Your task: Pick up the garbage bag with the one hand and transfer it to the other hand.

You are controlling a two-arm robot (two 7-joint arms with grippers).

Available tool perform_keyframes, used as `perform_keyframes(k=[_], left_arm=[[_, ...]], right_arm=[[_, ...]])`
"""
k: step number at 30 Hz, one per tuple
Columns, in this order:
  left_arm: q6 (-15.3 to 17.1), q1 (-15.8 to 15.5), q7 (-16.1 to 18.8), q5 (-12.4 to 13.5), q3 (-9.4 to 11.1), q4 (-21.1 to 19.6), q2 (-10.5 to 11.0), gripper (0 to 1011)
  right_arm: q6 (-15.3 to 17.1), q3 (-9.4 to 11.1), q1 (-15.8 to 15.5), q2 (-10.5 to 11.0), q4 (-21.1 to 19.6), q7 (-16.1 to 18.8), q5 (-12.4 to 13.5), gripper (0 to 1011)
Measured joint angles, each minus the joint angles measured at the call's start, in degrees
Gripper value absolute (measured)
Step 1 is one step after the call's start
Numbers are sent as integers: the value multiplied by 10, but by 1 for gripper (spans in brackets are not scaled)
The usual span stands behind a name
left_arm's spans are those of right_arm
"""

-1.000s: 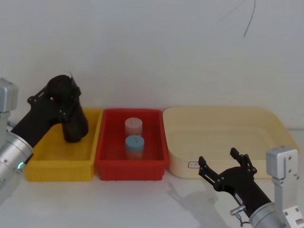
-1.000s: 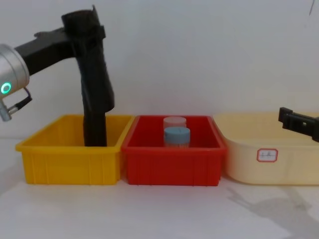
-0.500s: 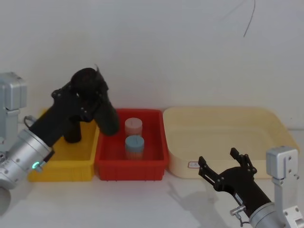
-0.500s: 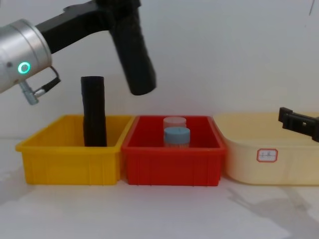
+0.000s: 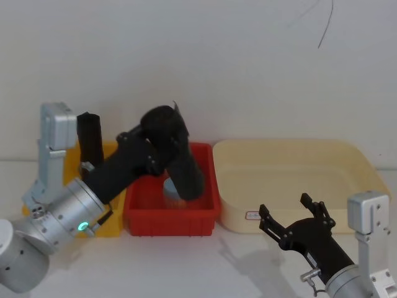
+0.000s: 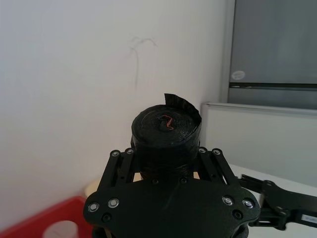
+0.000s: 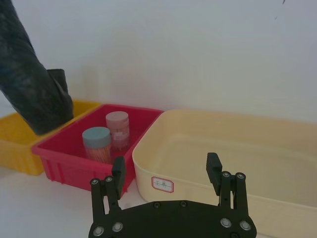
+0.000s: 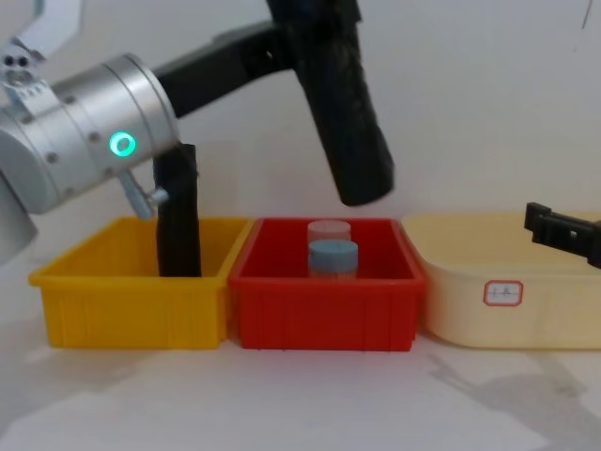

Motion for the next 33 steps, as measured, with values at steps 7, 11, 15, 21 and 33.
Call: perform_keyframes(k=[7, 11, 15, 21, 33], left_arm=[[10, -11, -4, -8, 17, 30, -14, 490], [12, -14, -2, -10, 20, 40, -17, 490], [13, -19, 1, -11, 24, 51, -20, 490], [14, -25, 3, -13, 28, 65, -23, 490], [16, -29, 5, -15, 32, 75, -25, 490]], right_arm=[[0, 0, 0, 0, 0, 0, 0, 1000], [0, 0, 0, 0, 0, 0, 0, 999], [0, 0, 0, 0, 0, 0, 0, 1000], [2, -2, 2, 3, -1, 4, -4, 1000], [23, -21, 26, 32, -12, 52, -21, 1000]])
